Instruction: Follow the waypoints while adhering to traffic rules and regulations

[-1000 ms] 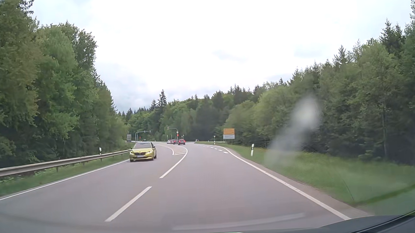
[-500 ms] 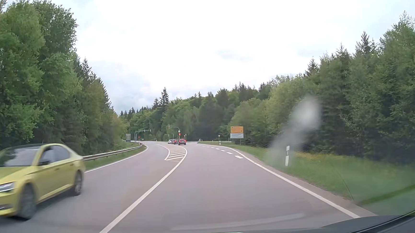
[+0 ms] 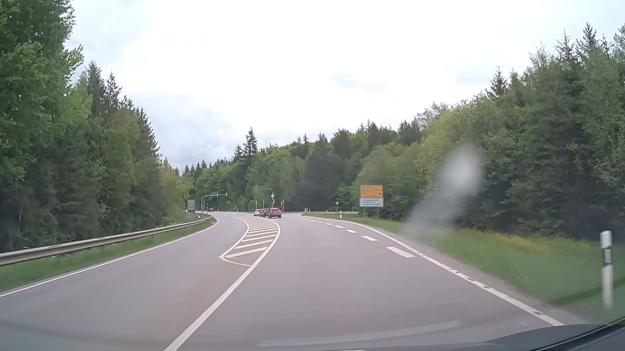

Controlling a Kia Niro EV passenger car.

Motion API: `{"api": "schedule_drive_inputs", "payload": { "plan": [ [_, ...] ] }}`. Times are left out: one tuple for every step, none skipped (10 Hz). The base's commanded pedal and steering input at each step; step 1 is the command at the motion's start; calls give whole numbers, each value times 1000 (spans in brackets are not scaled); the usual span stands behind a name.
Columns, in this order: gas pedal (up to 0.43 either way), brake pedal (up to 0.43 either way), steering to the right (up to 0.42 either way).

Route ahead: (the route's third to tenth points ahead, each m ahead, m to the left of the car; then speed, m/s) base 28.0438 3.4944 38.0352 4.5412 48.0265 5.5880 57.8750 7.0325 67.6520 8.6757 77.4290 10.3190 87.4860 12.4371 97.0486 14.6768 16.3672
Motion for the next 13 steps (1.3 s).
{"api": "schedule_drive_inputs", "payload": {
  "plan": [
    [0,256,-7],
    [0,262,-6],
    [0,256,-6],
    [0,256,-7],
    [0,256,-7],
    [0,262,-6],
    [0,256,-6],
    [0,256,-7],
    [0,256,-7],
    [0,256,-7],
    [0,256,-6],
    [0,256,-6],
    [0,256,-7]
  ]
}}
